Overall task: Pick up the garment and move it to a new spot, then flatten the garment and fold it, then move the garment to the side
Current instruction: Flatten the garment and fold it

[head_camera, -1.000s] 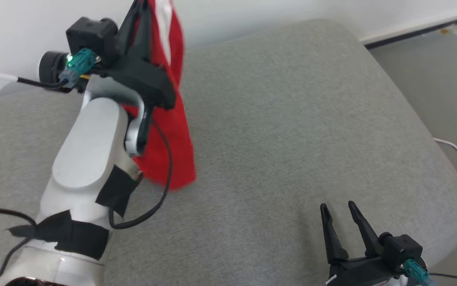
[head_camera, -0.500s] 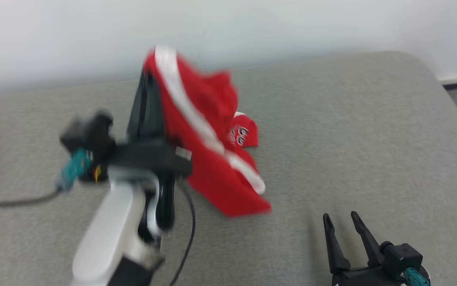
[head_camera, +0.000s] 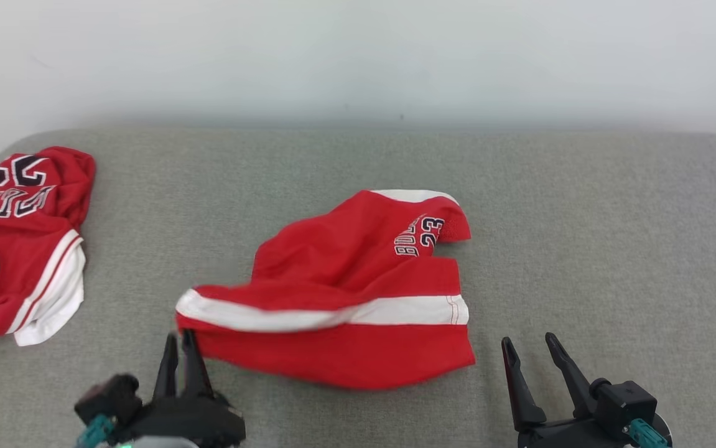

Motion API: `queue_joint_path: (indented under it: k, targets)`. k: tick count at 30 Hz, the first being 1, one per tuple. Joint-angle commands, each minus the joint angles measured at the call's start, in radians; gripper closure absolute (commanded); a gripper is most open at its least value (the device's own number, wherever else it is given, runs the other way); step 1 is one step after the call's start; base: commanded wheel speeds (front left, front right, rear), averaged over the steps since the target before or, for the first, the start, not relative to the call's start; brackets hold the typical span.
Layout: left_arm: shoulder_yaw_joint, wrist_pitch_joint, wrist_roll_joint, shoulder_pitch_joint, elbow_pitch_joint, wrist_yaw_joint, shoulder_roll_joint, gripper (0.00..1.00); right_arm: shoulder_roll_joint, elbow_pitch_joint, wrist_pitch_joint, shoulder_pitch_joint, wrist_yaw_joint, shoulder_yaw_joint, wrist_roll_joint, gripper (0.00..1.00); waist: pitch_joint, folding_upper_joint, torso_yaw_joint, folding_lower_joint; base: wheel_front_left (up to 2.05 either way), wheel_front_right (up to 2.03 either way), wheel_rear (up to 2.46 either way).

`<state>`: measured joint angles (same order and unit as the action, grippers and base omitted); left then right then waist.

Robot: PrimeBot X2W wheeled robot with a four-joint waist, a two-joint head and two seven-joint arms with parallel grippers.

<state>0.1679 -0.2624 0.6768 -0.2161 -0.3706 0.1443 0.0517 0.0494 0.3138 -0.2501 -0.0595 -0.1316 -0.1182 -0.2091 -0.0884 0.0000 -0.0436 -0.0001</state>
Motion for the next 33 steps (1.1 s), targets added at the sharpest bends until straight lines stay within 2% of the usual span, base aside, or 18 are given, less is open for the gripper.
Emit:
queue_joint_path:
  k: [1,8,12,18,25,28,33]
  targets:
    - [0.0,-0.004,-0.003,0.031,-0.023,-0.009,-0.001,0.0,0.002,-0.003,0.003,0.013,0.002,-0.003,0.006,0.0,0.024,0.0,-0.018,0.0001,0.0,0.0,0.0]
    - [0.013,-0.004,0.005,0.101,-0.088,-0.045,-0.001,0.0,0.002,-0.025,0.03,0.024,0.002,0.009,0.006,0.0,0.045,0.0,-0.011,0.0001,0.0,0.0,0.0]
    - [0.008,-0.004,-0.028,0.12,-0.1,-0.042,0.034,0.0,0.001,-0.05,0.111,0.03,0.002,0.025,-0.047,0.0,0.05,0.0,-0.004,0.0001,0.0,0.0,0.0]
    - [0.069,0.041,-0.131,0.056,-0.092,-0.048,0.146,0.0,0.001,-0.13,0.302,0.01,0.002,0.011,-0.035,0.0,0.049,0.0,0.007,0.0001,0.0,0.0,0.0]
    - [0.186,0.215,-0.255,-0.04,-0.115,-0.105,0.292,0.0,0.014,-0.2,0.494,-0.011,0.002,-0.082,-0.05,0.0,0.035,0.0,0.033,0.0001,0.0,0.0,0.0]
    - [0.208,0.292,-0.256,-0.062,-0.115,-0.137,0.326,0.0,0.04,-0.232,0.563,-0.039,0.002,-0.116,-0.071,0.0,0.016,0.0,0.049,0.0001,0.0,0.0,0.0]
    - [0.204,0.342,-0.207,-0.045,-0.088,-0.18,0.334,0.0,0.071,-0.273,0.588,-0.066,0.002,-0.102,-0.076,0.0,-0.009,0.0,0.053,0.0001,0.0,0.0,0.0]
